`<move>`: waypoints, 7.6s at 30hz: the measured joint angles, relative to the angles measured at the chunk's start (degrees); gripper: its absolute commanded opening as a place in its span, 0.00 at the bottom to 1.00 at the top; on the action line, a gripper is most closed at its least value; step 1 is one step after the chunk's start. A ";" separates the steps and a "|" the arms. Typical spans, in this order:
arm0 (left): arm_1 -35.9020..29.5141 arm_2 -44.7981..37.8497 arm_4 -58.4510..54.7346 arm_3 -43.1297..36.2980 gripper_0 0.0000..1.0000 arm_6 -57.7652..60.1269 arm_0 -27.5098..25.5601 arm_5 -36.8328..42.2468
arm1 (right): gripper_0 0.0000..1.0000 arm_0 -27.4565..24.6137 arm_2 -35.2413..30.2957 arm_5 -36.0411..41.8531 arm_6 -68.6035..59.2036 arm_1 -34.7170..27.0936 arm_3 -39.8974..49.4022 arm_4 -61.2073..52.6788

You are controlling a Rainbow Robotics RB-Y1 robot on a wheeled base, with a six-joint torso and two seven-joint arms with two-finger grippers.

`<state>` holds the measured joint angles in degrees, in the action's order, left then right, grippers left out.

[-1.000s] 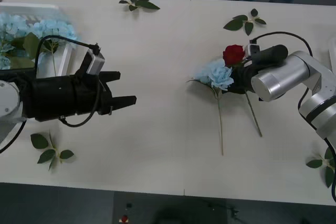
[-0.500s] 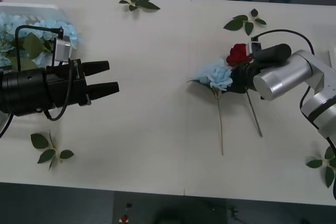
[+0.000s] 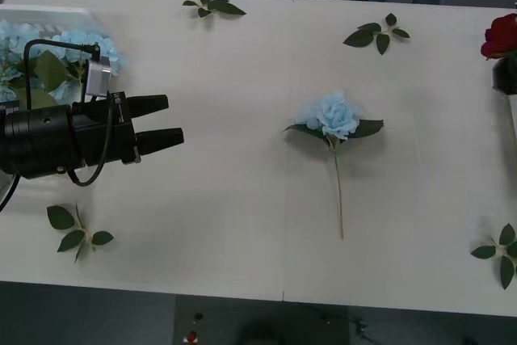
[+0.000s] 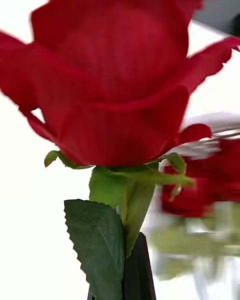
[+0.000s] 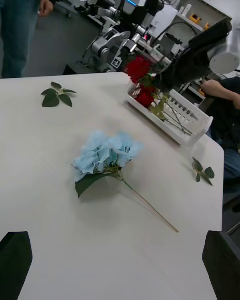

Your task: Put the red flowers into the right box and the blue flowers into the left box

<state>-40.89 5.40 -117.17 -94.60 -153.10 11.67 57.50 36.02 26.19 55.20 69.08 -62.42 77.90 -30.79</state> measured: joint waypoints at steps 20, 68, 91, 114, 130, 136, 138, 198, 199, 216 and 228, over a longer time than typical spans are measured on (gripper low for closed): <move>0.01 0.05 0.00 0.01 1.00 0.00 0.06 0.00 | 0.38 0.02 0.03 -10.50 7.74 -5.54 -19.25 2.51; 1.52 0.10 -0.20 0.03 1.00 0.00 0.38 -0.84 | 1.00 -30.40 -16.90 10.60 -13.60 6.62 37.86 -26.60; 1.52 0.26 -0.22 0.05 1.00 0.00 0.38 -0.84 | 1.00 -19.17 -0.31 6.39 -13.59 28.61 25.72 6.72; 1.52 0.26 -0.23 0.05 1.00 0.00 0.39 -0.84 | 0.00 -9.74 4.87 -0.21 -13.80 33.29 9.11 10.83; 1.54 0.26 -0.23 0.05 1.00 0.00 0.39 -0.84 | 0.00 -9.74 4.36 -1.47 -13.97 34.02 9.00 10.75; 1.54 0.26 -0.23 0.05 1.00 0.00 0.39 -0.84 | 0.00 -9.74 3.26 -5.21 -17.08 32.94 9.67 5.63; 1.55 0.26 -0.23 0.05 1.00 0.00 0.39 -0.84 | 0.00 -9.74 1.83 -5.18 -17.21 31.42 11.75 2.84; 18.18 18.43 -3.88 0.12 1.00 0.00 2.09 -10.16 | 0.00 -14.49 -10.07 -11.94 48.07 28.48 37.62 -53.26; 17.92 18.61 -3.84 0.12 1.00 0.00 1.89 -10.16 | 0.00 -14.48 -9.99 -11.94 48.07 28.72 37.62 -52.96; 17.74 18.63 -1.95 0.12 0.08 0.00 0.80 -10.56 | 0.00 -14.48 -10.02 -11.94 48.07 29.25 37.62 -52.79; 17.76 18.63 -1.97 0.12 0.00 0.00 2.95 -13.98 | 0.00 -14.48 -10.02 -11.94 48.07 29.25 37.62 -52.79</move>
<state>-23.13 24.03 -119.14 -94.48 -153.10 14.63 43.52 21.54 16.18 43.26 117.15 -33.17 115.52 -83.58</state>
